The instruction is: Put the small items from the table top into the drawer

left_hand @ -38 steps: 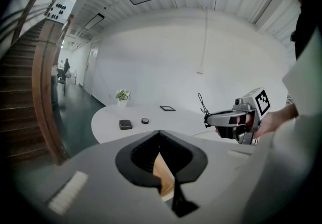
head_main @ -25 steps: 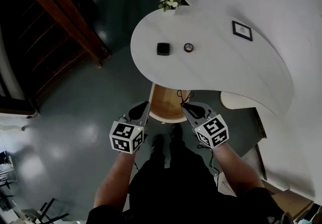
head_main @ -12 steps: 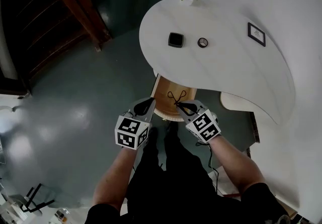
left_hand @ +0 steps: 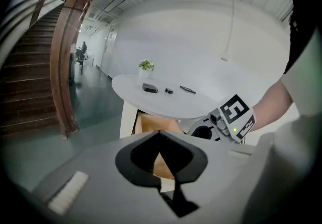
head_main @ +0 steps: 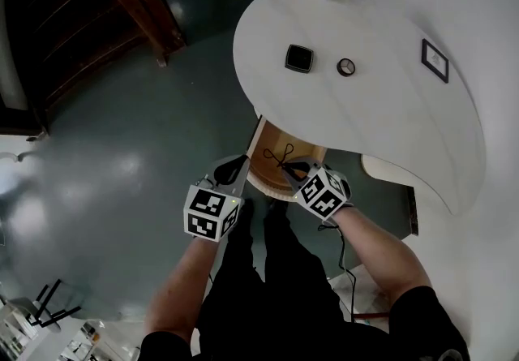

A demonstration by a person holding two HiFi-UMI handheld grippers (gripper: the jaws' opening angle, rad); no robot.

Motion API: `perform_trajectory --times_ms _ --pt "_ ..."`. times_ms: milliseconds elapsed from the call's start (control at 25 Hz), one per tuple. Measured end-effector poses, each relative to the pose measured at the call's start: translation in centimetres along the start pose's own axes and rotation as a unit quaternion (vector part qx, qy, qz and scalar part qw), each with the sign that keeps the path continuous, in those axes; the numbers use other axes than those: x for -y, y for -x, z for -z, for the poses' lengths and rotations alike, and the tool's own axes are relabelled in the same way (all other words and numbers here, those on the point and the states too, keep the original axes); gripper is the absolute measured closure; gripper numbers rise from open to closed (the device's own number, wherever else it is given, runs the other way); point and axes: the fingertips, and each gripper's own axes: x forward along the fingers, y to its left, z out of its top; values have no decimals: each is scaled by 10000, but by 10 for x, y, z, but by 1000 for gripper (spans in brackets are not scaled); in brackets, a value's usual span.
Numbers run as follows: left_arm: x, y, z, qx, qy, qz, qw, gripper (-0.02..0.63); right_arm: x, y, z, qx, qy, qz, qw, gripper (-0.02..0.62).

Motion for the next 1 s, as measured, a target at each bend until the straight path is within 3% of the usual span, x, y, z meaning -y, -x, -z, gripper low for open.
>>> perform_trajectory --times_ms 320,680,1000 --pt "-8 -12 14 -90 93 -60 9999 595 12 -51 34 -705 126 -441 9965 558" --pt "-11 -12 28 -120 203 -57 9997 595 16 -90 62 -1522 429 -777 9844 558" --pt "-17 -9 36 -119 337 -84 9993 595 12 -117 73 -1871 353 -940 9772 558"
